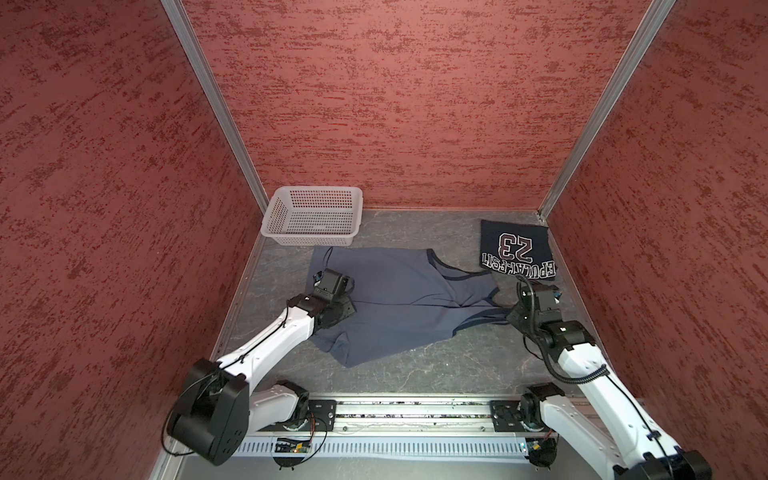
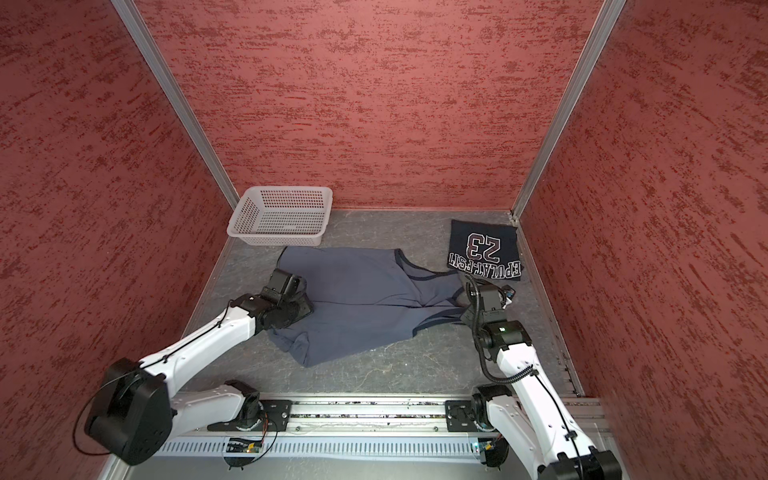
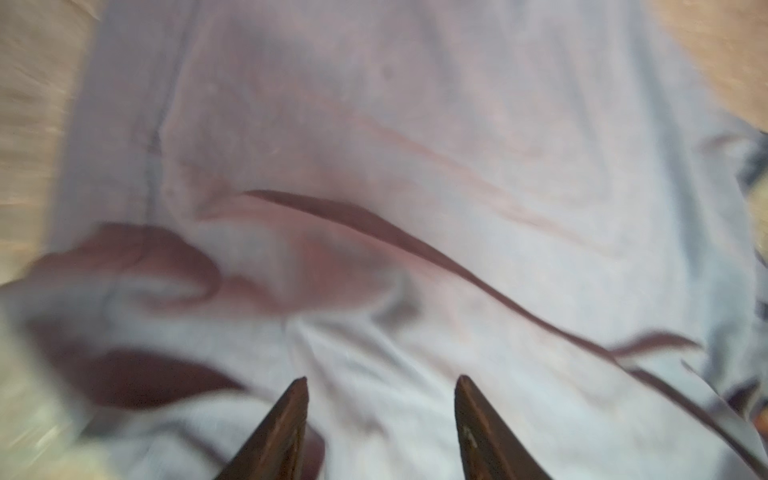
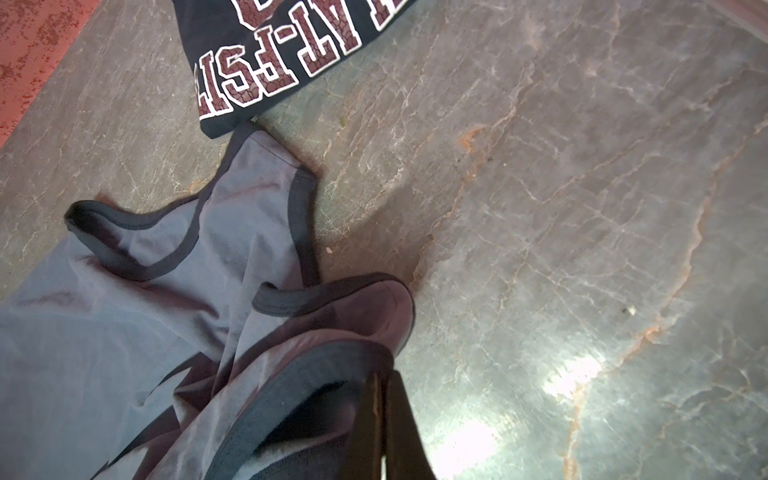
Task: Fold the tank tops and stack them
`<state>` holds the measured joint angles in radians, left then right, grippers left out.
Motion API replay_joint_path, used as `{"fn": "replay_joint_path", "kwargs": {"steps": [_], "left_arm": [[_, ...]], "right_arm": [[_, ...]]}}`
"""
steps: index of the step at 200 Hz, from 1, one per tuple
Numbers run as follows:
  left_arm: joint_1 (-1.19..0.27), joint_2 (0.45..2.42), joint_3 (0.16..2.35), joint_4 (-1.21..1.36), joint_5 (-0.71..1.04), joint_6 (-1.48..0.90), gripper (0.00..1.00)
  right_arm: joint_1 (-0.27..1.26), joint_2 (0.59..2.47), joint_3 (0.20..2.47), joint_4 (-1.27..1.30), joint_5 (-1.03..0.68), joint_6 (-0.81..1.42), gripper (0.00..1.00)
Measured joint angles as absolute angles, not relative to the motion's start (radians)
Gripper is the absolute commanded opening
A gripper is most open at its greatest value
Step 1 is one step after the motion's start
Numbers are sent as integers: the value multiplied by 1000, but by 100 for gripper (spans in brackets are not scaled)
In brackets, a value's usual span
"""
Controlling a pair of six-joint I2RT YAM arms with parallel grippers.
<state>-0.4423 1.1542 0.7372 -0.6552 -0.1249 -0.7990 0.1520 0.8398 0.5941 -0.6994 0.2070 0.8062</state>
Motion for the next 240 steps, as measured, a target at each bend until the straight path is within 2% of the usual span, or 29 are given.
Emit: {"fn": "replay_joint_path", "kwargs": {"steps": [43, 106, 118, 141, 148, 158, 173, 206, 240], "left_arm": [[-535, 1130, 728, -908, -162, -883, 57], [-550, 1279, 669, -830, -86, -853, 48], [-551, 1299, 669, -807, -81, -848, 43], [-551, 1310, 667, -783, -77, -847, 28], [-551, 1306, 667, -780, -78, -844, 27], [-551, 1297, 667, -781, -81, -838, 16], [-551, 1251, 668, -789, -99, -836, 0], [-518, 1045, 720, -834, -153, -804, 0], [-340, 781, 875, -858, -189, -734, 0]], "right_arm": [[151, 871, 596, -656, 207, 781, 0], [151, 835, 596, -648, 213, 767, 0], [151, 833, 596, -648, 213, 767, 0], [151, 824, 596, -648, 214, 767, 0], [151, 820, 596, -649, 214, 767, 0], [151, 813, 600, -653, 215, 767, 0], [151, 807, 620, -664, 219, 767, 0], [150, 774, 701, -702, 251, 757, 0], [149, 738, 853, -762, 307, 720, 0]]}}
